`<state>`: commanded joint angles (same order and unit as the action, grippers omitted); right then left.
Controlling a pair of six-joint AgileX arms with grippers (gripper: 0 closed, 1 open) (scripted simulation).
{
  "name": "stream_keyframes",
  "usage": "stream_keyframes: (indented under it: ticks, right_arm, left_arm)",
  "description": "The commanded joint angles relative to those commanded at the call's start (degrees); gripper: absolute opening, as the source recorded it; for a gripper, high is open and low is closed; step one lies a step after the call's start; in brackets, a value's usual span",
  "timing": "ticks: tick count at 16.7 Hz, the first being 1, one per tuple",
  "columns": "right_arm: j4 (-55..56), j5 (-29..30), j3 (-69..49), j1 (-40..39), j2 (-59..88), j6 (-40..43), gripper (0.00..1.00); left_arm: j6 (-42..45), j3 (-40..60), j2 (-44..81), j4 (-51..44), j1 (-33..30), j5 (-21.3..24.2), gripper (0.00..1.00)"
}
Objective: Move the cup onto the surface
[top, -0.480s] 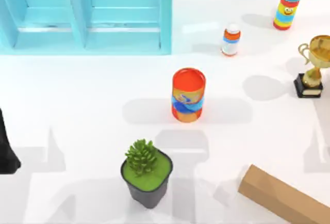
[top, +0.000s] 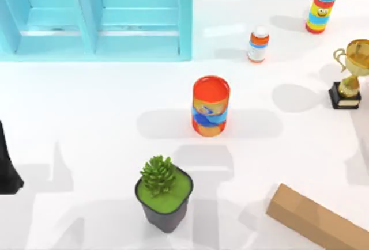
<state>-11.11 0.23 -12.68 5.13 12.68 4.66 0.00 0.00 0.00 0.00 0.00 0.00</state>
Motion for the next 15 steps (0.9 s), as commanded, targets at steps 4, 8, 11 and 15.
stream_keyframes:
  ticks: [4,8,11,15]
  right_arm:
    - [-14.8,-0.1,-17.6,6.2,19.4,5.9,1.00]
    - [-31.7,-0.3,-36.5,13.0,43.5,12.4,1.00]
    - [-43.9,-0.5,-49.6,17.8,60.7,17.1,1.00]
    - [-56.9,-0.5,-64.1,23.0,77.9,22.5,1.00]
  left_arm:
    - [0.0,0.0,0.0,0.0,0.0,0.0,1.00]
    - [0.0,0.0,0.0,0.0,0.0,0.0,1.00]
    - [0.0,0.0,0.0,0.0,0.0,0.0,1.00]
    - [0.0,0.0,0.0,0.0,0.0,0.0,1.00]
